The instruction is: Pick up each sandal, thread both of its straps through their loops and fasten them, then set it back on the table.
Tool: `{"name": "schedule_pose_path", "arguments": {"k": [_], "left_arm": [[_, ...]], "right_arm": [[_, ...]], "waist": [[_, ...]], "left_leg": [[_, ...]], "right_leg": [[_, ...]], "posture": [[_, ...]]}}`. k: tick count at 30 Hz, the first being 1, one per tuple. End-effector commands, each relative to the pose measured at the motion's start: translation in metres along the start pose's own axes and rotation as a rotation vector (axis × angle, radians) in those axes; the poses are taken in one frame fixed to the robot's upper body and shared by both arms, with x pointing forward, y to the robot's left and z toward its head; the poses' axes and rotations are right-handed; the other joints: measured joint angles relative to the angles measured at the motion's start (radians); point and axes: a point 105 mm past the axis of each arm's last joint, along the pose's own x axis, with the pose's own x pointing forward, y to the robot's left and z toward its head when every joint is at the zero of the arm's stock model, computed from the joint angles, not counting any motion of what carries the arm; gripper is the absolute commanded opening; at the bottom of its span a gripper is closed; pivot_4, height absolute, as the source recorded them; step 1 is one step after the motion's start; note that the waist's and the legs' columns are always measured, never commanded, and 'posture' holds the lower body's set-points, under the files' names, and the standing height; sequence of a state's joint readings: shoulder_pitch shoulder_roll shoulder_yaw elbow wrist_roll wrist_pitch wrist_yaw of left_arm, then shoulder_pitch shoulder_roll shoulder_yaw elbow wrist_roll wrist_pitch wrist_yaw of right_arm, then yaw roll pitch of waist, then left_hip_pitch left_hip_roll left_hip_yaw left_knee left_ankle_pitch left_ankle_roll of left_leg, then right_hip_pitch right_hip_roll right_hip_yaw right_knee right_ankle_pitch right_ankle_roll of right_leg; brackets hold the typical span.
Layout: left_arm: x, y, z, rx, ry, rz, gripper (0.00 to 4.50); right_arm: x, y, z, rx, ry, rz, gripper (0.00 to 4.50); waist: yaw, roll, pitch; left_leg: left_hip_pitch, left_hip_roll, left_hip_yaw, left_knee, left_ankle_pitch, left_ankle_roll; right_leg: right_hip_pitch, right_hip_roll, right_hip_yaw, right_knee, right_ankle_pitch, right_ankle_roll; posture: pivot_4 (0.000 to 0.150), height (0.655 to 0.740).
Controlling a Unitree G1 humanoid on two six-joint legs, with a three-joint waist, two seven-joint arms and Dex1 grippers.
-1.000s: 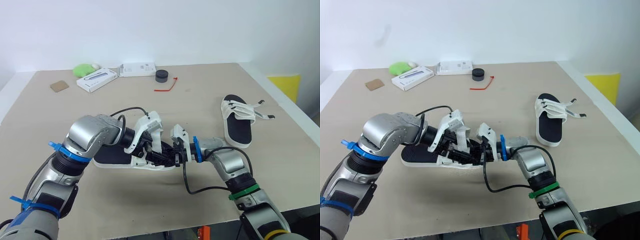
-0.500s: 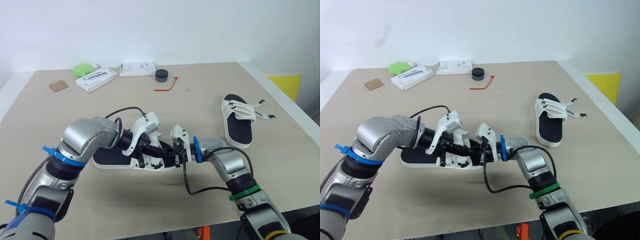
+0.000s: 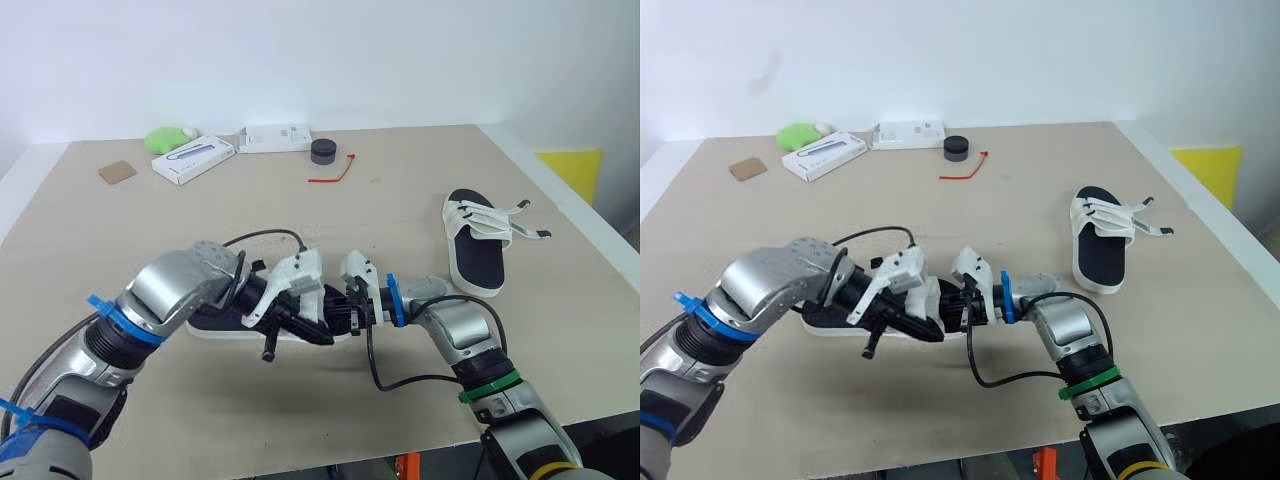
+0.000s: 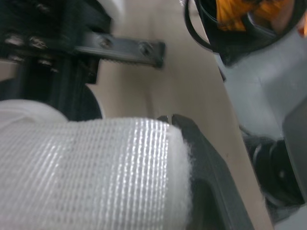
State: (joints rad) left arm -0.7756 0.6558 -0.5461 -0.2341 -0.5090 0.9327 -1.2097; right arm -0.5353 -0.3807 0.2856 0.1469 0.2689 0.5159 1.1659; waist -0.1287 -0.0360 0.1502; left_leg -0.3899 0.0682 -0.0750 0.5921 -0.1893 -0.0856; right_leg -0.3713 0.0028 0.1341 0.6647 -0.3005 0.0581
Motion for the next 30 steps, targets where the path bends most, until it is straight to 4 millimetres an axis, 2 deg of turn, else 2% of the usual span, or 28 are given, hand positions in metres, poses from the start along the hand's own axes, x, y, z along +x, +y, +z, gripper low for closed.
{"name": "schedule_pose_path", "arguments": {"k": [1,6,13,25,30], "left_arm": [[0.009,0.014,-0.026,0.016,0.088,0.059,0.04],[0.018,0.035,-0.018,0.006,0.022,0.167,0.04],[0.013,0.053,-0.005,-0.071,-0.075,0.264,0.04],[-0.003,0.054,-0.018,-0.007,-0.026,0.315,0.04],[0.003,0.04,-0.02,0.078,-0.014,0.249,0.04]], "right_arm": [[0.008,0.008,-0.052,0.165,0.136,-0.006,0.0],[0.008,0.008,-0.053,0.168,0.133,-0.01,0.0],[0.009,0.009,-0.052,0.171,0.13,-0.011,0.0],[0.009,0.009,-0.053,0.173,0.13,-0.008,0.0],[0.008,0.009,-0.053,0.172,0.131,-0.007,0.0]], "waist": [[0.0,0.0,-0.001],[0.011,-0.001,-0.004],[0.021,-0.001,-0.005],[0.02,-0.002,-0.006],[0.019,-0.001,-0.006]], "left_leg": [[0.0,0.0,0.0,0.0,0.0,0.0],[0.003,-0.001,0.0,0.003,0.0,0.0],[0.003,-0.004,-0.002,0.009,0.0,0.0],[0.003,-0.005,-0.006,0.007,-0.002,-0.003],[0.003,-0.005,-0.006,0.007,-0.002,-0.003]], "right_leg": [[0.0,0.0,0.0,0.0,0.0,0.0],[0.001,-0.001,0.0,0.0,0.0,0.0],[0.001,-0.003,0.002,0.0,0.0,0.0],[0.0,-0.002,0.002,0.0,0.001,0.002],[0.0,-0.002,0.002,0.0,0.001,0.002]], "posture": [[0.15,0.74],[0.15,0.74],[0.15,0.74],[0.15,0.74],[0.15,0.74]]}}
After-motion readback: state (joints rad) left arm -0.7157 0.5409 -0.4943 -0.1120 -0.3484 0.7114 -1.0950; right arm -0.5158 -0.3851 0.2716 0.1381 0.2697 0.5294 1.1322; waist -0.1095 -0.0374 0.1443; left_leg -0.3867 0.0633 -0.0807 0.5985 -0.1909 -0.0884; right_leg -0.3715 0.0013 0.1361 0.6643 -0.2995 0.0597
